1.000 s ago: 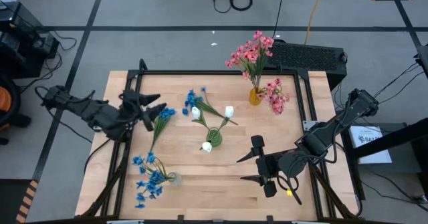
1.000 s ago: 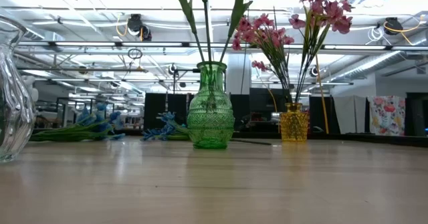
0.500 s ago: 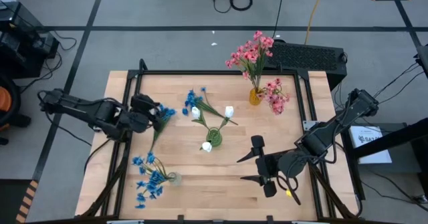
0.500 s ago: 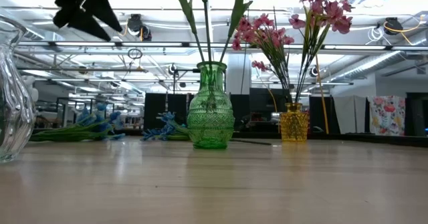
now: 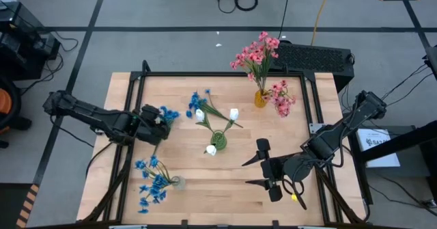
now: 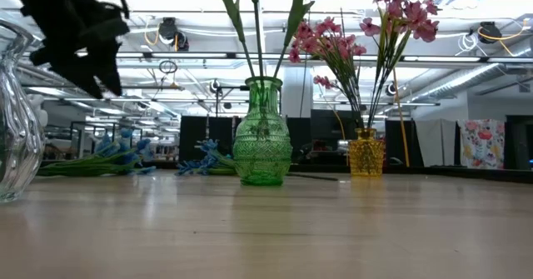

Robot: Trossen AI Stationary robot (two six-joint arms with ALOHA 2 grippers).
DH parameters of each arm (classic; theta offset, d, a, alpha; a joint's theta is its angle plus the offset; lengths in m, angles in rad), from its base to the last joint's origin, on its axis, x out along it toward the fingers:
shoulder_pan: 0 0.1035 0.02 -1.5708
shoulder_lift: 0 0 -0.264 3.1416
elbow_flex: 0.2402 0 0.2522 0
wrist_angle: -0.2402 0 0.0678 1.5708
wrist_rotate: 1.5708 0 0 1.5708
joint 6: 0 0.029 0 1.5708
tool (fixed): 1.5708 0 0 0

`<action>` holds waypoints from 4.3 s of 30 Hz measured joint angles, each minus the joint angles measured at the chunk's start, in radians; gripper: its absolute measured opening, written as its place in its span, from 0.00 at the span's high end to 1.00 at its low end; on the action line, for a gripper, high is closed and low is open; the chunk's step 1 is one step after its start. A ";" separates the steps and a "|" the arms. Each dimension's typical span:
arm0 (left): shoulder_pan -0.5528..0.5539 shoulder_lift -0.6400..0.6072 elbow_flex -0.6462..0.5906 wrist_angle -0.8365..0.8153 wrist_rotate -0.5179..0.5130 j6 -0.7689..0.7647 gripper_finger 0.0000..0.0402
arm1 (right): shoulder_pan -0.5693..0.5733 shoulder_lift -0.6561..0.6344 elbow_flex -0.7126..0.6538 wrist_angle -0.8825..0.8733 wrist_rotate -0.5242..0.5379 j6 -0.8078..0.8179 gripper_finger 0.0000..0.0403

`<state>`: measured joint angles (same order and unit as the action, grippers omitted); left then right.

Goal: Sort flowers into vase by color
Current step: Put the left blue flowers into the transparent vase

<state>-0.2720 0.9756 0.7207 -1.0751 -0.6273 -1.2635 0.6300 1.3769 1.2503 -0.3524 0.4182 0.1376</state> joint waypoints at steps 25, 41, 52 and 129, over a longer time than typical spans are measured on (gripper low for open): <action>-0.115 0.306 -0.089 -0.007 0.207 -0.373 0.36 | -0.030 0.018 0.000 0.035 0.032 0.003 0.40; -0.122 0.461 -0.092 0.098 0.290 -0.301 0.36 | -0.035 0.046 0.000 0.036 0.029 0.001 0.40; -0.123 0.443 -0.178 0.195 0.302 -0.285 0.39 | -0.035 0.046 0.000 0.035 0.029 0.000 0.40; -0.356 0.003 0.309 1.136 -0.038 1.256 0.94 | -0.033 0.130 0.000 0.576 0.027 -0.151 0.40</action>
<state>-0.6277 0.9786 1.0302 0.0611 -0.6648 -0.0079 0.5973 1.5067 1.2503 0.2235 0.4454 -0.0137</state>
